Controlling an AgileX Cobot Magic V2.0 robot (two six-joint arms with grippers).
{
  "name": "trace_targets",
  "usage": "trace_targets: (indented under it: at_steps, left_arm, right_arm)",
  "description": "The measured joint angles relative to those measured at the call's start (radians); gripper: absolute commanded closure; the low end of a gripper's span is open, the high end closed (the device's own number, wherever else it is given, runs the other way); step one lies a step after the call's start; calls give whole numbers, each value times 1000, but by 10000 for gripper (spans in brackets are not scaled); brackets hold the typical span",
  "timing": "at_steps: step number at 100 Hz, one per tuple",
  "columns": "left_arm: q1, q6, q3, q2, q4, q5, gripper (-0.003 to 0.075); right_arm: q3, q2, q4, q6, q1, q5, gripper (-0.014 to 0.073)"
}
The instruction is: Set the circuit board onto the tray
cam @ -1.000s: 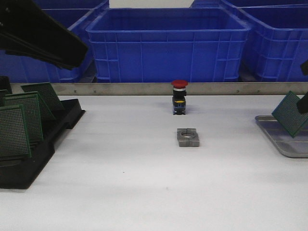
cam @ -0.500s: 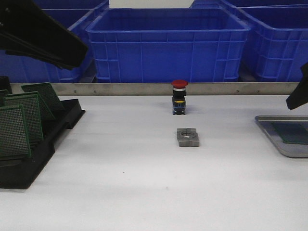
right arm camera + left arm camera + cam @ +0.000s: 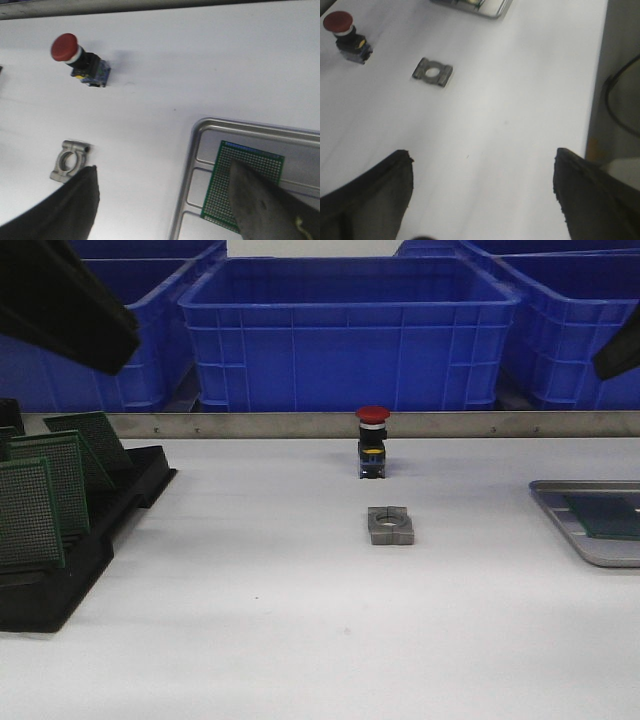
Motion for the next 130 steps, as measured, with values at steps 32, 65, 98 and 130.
trace_targets:
  at_steps: [32,65,98,130]
  left_arm:
    - [0,-110,-45,0,508,-132,177]
    - [2,-290,-46,0,899,-141,177]
    - [2,-365,-46,82,1001,-139,177]
    - [2,-366,-46,178,1094,-188,316]
  right_arm:
    - [0,-55,-3,-4,0,85,35]
    - [0,-55,-3,-4,0,86,35]
    - [0,-55,-3,-4,0,86,35]
    - [0,-55,-4,-7,0,86,35]
